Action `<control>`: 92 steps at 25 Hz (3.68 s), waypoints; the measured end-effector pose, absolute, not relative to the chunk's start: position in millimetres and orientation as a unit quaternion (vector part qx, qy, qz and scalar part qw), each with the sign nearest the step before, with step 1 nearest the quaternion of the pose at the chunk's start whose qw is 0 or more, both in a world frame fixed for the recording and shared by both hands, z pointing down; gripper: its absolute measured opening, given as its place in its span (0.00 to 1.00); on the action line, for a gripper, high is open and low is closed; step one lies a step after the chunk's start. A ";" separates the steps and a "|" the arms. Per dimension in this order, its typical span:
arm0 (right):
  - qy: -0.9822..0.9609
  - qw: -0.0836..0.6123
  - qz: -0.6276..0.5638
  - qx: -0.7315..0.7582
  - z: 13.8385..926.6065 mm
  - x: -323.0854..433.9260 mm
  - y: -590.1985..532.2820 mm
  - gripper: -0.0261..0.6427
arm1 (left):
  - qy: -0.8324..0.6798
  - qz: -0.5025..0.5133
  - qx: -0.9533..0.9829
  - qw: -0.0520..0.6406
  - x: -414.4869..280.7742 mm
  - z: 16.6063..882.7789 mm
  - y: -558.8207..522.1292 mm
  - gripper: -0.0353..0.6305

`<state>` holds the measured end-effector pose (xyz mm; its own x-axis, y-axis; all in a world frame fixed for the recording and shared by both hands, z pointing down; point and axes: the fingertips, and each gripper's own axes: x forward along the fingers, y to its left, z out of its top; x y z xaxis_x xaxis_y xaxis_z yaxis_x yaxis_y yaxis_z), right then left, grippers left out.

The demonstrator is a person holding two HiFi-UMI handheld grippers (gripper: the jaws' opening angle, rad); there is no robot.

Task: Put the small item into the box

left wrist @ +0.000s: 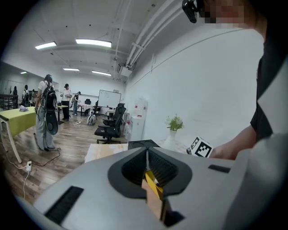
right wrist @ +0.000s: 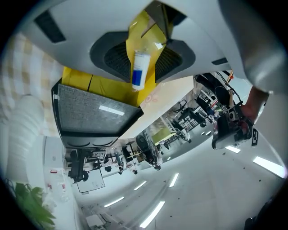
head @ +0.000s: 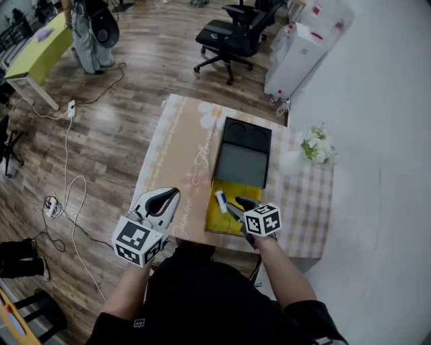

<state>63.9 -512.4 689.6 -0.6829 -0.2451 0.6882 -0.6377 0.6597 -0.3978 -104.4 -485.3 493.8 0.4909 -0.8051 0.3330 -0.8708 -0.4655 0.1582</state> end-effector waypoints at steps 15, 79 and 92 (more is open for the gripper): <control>-0.906 0.172 0.259 0.287 583.1 67.2 -539.6 0.30 | -0.460 0.099 0.876 0.106 -81.9 453.0 -503.5 0.09; -0.938 -0.071 -0.038 0.336 308.8 94.5 -526.9 0.09 | -0.430 0.055 0.901 0.002 -31.4 351.1 -557.5 0.09; -0.939 -0.071 -0.036 0.336 306.7 91.7 -526.7 0.09 | -0.438 0.049 0.897 0.007 -39.7 347.4 -556.1 0.09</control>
<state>91.7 -526.7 306.7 -0.7645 -0.6249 -0.1583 -0.6352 0.7721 0.0200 -39.7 -556.1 347.4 0.6108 -0.7862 0.0938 -0.7876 -0.6155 -0.0302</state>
